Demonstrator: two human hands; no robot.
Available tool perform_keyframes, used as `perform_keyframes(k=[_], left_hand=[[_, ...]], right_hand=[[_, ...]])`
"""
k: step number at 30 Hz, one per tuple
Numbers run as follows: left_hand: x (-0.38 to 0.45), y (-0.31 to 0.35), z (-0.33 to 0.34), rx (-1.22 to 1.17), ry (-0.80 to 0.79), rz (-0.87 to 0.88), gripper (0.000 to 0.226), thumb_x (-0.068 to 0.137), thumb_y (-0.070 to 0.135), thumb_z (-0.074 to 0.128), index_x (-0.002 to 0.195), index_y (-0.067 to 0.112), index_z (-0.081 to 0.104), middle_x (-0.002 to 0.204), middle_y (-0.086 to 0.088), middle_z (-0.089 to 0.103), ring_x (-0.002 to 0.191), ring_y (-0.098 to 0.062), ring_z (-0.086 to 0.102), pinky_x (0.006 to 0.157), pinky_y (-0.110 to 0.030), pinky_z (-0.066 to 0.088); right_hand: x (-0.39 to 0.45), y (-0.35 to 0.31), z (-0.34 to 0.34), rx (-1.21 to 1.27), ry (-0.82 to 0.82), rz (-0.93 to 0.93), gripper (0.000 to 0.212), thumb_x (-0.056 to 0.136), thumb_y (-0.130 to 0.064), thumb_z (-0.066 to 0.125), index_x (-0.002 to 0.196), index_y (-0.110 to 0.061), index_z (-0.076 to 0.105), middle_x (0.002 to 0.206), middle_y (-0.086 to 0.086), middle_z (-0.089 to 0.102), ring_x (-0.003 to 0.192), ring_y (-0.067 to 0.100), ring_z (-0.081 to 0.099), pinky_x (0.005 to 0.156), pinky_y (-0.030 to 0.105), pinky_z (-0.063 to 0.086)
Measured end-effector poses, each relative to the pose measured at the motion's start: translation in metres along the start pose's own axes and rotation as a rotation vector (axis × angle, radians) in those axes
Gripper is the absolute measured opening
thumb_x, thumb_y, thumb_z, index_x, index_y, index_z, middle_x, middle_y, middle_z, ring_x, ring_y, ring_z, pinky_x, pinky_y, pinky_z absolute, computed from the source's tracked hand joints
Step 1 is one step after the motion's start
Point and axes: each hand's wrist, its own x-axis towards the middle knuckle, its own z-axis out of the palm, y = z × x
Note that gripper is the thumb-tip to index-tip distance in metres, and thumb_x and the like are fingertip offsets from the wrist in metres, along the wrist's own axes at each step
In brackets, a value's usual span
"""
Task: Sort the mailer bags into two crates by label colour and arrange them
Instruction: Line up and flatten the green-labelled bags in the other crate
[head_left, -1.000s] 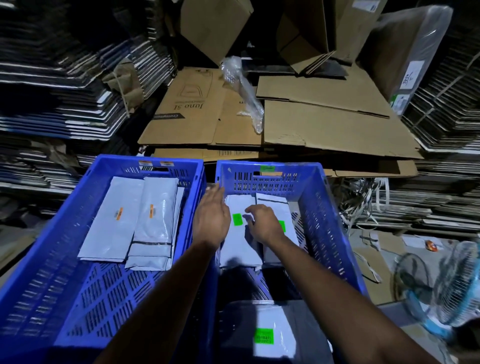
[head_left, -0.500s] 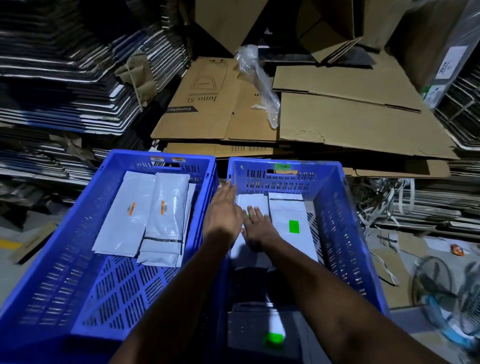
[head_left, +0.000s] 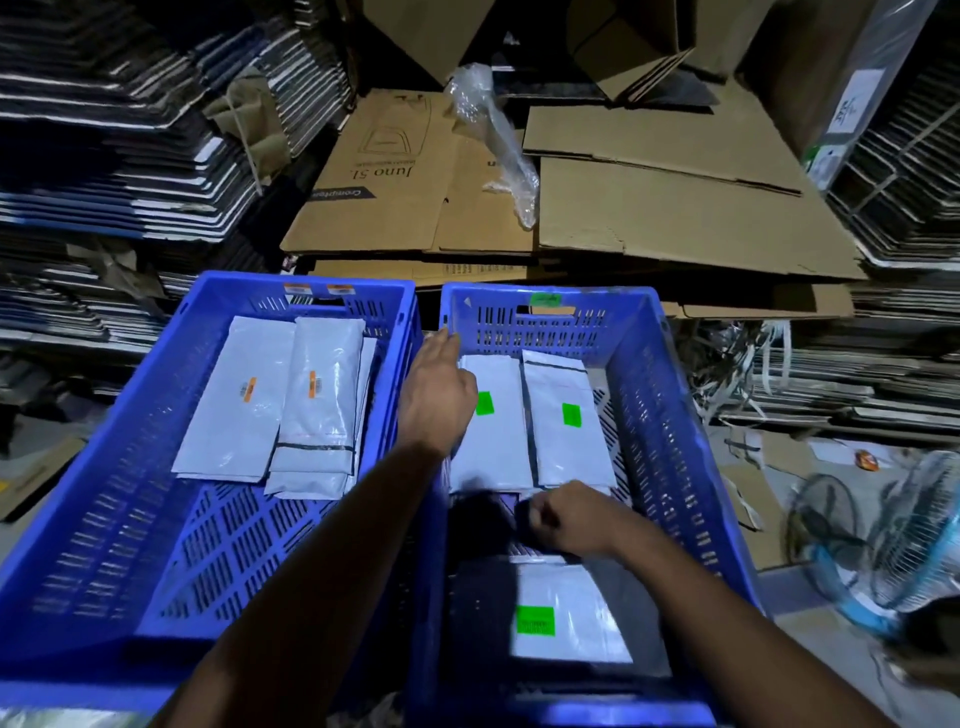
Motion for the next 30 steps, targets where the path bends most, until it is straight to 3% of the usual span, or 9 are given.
perform_keyframes(k=[2,4,9,13,18,21,24,27,30], left_hand=[[0.0,0.0,0.001,0.015,-0.009,0.012,0.053,0.098,0.012,0.044,0.15,0.004,0.037,0.16,-0.01,0.031,0.15,-0.021,0.022,0.12,-0.025,0.011],[0.0,-0.001,0.002,0.033,-0.018,0.011,0.053,0.099,0.014,0.044,0.151,0.005,0.036,0.161,-0.009,0.03,0.15,-0.02,0.021,0.12,-0.025,0.011],[-0.002,-0.002,0.002,0.064,-0.036,0.006,0.053,0.1,0.017,0.042,0.152,0.007,0.035,0.161,-0.008,0.029,0.15,-0.019,0.02,0.121,-0.028,0.013],[-0.002,-0.002,0.002,0.09,-0.048,0.015,0.053,0.101,0.018,0.041,0.153,0.007,0.033,0.161,-0.008,0.029,0.151,-0.02,0.02,0.122,-0.03,0.014],[-0.002,-0.003,0.001,0.078,-0.05,0.021,0.052,0.101,0.018,0.041,0.151,0.007,0.035,0.16,-0.009,0.03,0.15,-0.02,0.021,0.122,-0.03,0.015],[-0.001,-0.003,0.001,0.081,-0.055,0.02,0.052,0.102,0.018,0.04,0.152,0.008,0.035,0.161,-0.007,0.029,0.15,-0.019,0.02,0.123,-0.03,0.015],[0.0,-0.005,0.004,0.084,-0.051,0.022,0.052,0.102,0.019,0.04,0.152,0.009,0.035,0.161,-0.007,0.029,0.151,-0.019,0.02,0.123,-0.029,0.013],[0.0,-0.006,0.004,0.1,-0.035,0.028,0.052,0.102,0.019,0.04,0.152,0.008,0.034,0.161,-0.007,0.029,0.151,-0.019,0.02,0.122,-0.028,0.011],[-0.001,0.0,0.001,0.264,-0.048,0.105,0.052,0.103,0.021,0.037,0.153,0.005,0.031,0.161,-0.01,0.028,0.151,-0.022,0.019,0.123,-0.031,0.009]], right_hand=[[-0.01,0.007,0.013,-0.129,-0.21,0.089,0.023,0.086,-0.033,0.063,0.102,-0.018,0.066,0.104,0.012,0.071,0.098,0.03,0.066,0.083,0.037,0.054],[-0.015,0.008,0.023,-0.168,-0.294,0.128,0.032,0.088,-0.036,0.065,0.113,-0.016,0.064,0.113,0.014,0.069,0.105,0.031,0.066,0.088,0.037,0.053],[-0.026,-0.003,0.019,-0.126,-0.226,0.09,0.035,0.084,-0.017,0.074,0.117,-0.012,0.062,0.11,0.009,0.071,0.103,0.024,0.063,0.074,0.025,0.037],[-0.036,-0.007,0.024,-0.11,-0.217,0.06,0.04,0.077,-0.015,0.08,0.115,-0.011,0.067,0.112,0.007,0.069,0.105,0.024,0.062,0.085,0.028,0.046],[-0.04,-0.002,0.012,0.004,-0.057,0.03,0.026,0.069,-0.026,0.088,0.087,-0.015,0.073,0.09,0.001,0.069,0.079,0.017,0.059,0.066,0.025,0.041],[-0.044,0.007,0.003,0.152,0.009,0.036,0.016,0.079,-0.024,0.082,0.079,-0.017,0.067,0.072,0.0,0.066,0.062,0.009,0.054,0.057,0.018,0.04],[-0.053,0.016,-0.008,0.398,0.072,0.053,0.015,0.091,-0.017,0.068,0.085,-0.019,0.054,0.065,-0.007,0.057,0.059,0.012,0.049,0.059,0.03,0.044],[-0.057,0.024,-0.019,0.607,0.24,0.061,0.014,0.096,-0.01,0.062,0.099,-0.021,0.052,0.065,-0.008,0.053,0.059,0.015,0.042,0.055,0.029,0.037],[-0.044,0.035,-0.03,0.77,0.548,0.075,0.034,0.097,-0.001,0.055,0.115,-0.031,0.056,0.095,0.011,0.062,0.068,0.029,0.045,0.069,0.03,0.038]])
